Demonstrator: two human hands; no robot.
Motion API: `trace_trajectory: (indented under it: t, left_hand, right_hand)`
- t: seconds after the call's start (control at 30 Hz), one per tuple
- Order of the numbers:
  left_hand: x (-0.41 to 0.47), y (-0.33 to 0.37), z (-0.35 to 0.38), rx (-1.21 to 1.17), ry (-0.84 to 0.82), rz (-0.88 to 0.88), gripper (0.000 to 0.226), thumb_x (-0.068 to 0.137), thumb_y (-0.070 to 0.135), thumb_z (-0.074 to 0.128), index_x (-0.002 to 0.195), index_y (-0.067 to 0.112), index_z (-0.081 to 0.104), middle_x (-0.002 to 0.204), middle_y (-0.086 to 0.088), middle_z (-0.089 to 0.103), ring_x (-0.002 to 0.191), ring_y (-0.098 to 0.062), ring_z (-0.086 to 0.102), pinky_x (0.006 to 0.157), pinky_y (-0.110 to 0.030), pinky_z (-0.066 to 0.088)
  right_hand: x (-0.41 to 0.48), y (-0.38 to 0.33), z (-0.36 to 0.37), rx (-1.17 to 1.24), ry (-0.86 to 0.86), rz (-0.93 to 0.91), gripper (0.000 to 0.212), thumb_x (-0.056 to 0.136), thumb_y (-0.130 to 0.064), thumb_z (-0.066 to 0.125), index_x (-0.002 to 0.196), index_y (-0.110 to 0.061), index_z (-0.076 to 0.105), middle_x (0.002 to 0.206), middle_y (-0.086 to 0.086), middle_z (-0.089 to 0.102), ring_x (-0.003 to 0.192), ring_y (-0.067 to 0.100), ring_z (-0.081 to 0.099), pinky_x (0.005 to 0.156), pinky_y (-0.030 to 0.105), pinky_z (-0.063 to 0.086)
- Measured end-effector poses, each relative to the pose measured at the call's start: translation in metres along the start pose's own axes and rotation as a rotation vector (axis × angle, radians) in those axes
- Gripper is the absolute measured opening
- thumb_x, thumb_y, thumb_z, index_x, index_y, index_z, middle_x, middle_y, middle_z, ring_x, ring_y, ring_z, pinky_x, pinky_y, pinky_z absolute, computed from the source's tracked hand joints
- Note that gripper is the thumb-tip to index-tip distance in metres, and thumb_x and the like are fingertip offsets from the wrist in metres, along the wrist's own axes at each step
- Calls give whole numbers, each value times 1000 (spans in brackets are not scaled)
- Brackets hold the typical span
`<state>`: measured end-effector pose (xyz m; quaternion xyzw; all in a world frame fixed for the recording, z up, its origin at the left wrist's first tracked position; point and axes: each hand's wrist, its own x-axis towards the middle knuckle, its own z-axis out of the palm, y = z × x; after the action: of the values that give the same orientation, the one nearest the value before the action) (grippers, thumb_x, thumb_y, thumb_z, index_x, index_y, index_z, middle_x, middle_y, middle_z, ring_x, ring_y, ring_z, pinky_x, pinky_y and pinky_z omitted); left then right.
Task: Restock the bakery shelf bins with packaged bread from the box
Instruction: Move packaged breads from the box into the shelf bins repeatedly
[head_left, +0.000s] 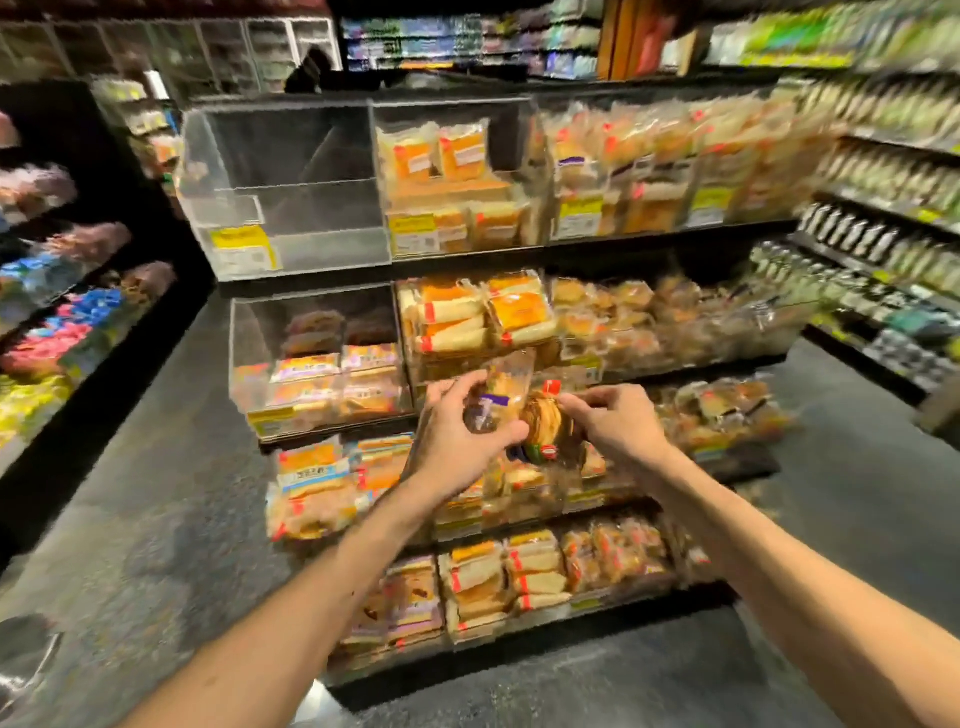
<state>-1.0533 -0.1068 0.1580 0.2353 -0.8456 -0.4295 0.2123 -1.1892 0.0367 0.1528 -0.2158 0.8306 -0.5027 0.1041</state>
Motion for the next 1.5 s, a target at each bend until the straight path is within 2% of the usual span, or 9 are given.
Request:
trace_trajectory:
  t: [0.2,0.37,0.47,0.6,0.73,0.9,1.1,1.33,1.5]
  left_hand:
    - [59,42,104,-22,-370,233,38,93,37,44,131,39,47,151,-3,40,132,-6,31,119,-31,17]
    - [129,49,183,-130,-475,266,52,72,60,67,120,52,51,144,0,45,140,-13,36,118,-40,29]
    - [170,55,226,-252,-506,185,74,68,55,83,128,33,47,122,11,56,118,-6,53,106,-42,45]
    - [234,60,262,-317,-536,-4,106,60,67,83,145,30,30,138,9,40,129,-10,40,109,-32,34]
    - [286,70,285,-394,-592,-169,81,63,63,73,132,32,42,121,17,47,111,-4,48,98,-26,36]
    - [331,84,323,-702,-578,-351,80,60,61,81,124,26,46,127,-7,59,109,-21,64,90,-56,55]
    - [375,101,367,-889,-647,-441,92,60,41,82,141,26,40,132,-5,60,122,-22,59,107,-47,45]
    - [396,134,418,-419,-384,-162,79,71,40,87,138,29,47,127,9,58,115,-6,56,100,-17,43]
    - [419,158,480,-105,-184,-119,87,72,45,85,144,24,42,133,1,54,121,-15,52,104,-29,41]
  right_hand:
    - [25,74,-93,1,227,144,24,90,-34,71,96,-12,81,75,-5,74,64,-4,56,63,23,48]
    - [67,115,-153,11,311,193,17,90,-30,72,95,-16,81,82,-8,74,69,-7,55,59,14,45]
    - [112,131,-177,0,333,199,15,90,-29,73,92,-16,81,80,-6,75,71,1,62,64,24,51]
    - [178,140,-198,32,237,221,17,92,-29,71,94,-15,80,76,-9,74,63,-4,61,61,21,51]
    - [235,145,-217,64,186,224,20,91,-32,71,97,-14,80,84,-2,77,76,9,66,70,30,54]
    - [288,153,-241,72,149,249,17,90,-35,70,88,-22,80,90,9,77,76,18,62,74,43,56]
    - [338,165,-288,162,139,263,15,92,-26,68,81,-22,77,78,-1,73,65,4,57,61,19,49]
    - [407,208,-362,225,32,238,14,91,-24,67,85,-17,77,79,0,74,74,14,60,67,24,54]
    - [467,250,-425,293,-60,263,16,93,-22,65,83,-13,73,72,-3,71,65,8,63,60,19,56]
